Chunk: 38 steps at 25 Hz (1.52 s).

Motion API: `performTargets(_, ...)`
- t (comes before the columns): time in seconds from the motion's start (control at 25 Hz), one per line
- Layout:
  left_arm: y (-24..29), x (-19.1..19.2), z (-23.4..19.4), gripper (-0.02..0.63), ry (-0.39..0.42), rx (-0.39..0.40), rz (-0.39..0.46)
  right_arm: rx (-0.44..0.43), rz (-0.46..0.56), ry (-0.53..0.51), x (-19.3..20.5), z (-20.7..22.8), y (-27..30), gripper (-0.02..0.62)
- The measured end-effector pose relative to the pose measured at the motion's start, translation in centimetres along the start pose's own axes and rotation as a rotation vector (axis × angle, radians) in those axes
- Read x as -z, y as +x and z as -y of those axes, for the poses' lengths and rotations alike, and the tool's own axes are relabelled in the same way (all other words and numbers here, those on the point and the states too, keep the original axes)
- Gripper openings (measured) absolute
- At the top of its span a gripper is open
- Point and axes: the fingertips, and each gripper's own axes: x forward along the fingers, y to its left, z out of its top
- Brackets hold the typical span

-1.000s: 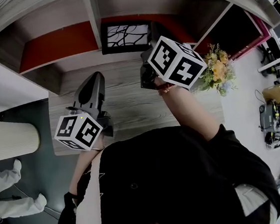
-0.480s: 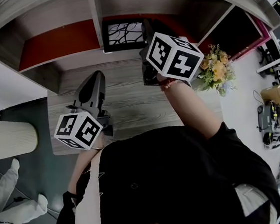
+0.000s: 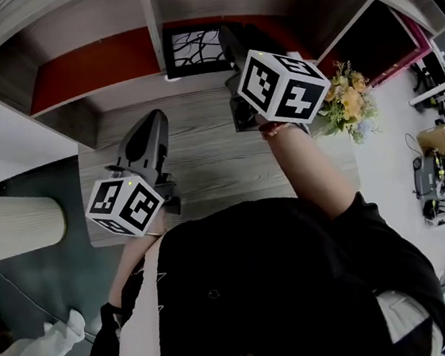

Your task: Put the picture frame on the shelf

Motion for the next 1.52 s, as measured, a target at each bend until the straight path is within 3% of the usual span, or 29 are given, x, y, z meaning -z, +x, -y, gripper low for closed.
performTargets(0.2, -0.4, 0.1, 0.5, 0.011, 0.011, 0.031, -0.008, -0.066, 0.036, 0.047, -1.0, 0.4, -1.0, 0.178)
performTargets(0.32, -0.7, 0.2, 0.9, 0.011, 0.024, 0.044, -0.008, -0.102, 0.088, 0.164, -2.3, 1.3, -2.2, 0.171)
performTargets(0.52, -1.1, 0.0, 2.2, 0.011, 0.055, 0.05, 0.014, -0.193, 0.17, 0.367, -3.3, 1.7, -5.0, 0.075)
performTargets(0.64, -1.3, -0.2, 3.5, 0.011, 0.083, 0.051, 0.024, -0.257, 0.182, 0.425, -3.1, 1.4, -7.0, -0.008)
performTargets(0.68, -1.3, -0.3, 4.0, 0.011, 0.094, 0.048, 0.024, -0.284, 0.181, 0.431, -3.1, 1.1, -7.6, -0.006)
performTargets(0.84, -1.0, -0.6, 5.9, 0.011, 0.118, 0.016, 0.049, -0.378, 0.142, 0.356, -2.9, 0.0, -9.3, -0.002)
performTargets(1.24, 0.8, 3.4, 14.3, 0.011, 0.168, -0.046, 0.065, -0.379, 0.007, -0.042, 0.4, 3.2, -15.2, -0.003)
performTargets(1.52, -0.8, 7.3, 18.3, 0.011, 0.168, -0.119, 0.059, -0.421, -0.078, -0.102, 3.4, 5.2, -19.1, -0.003)
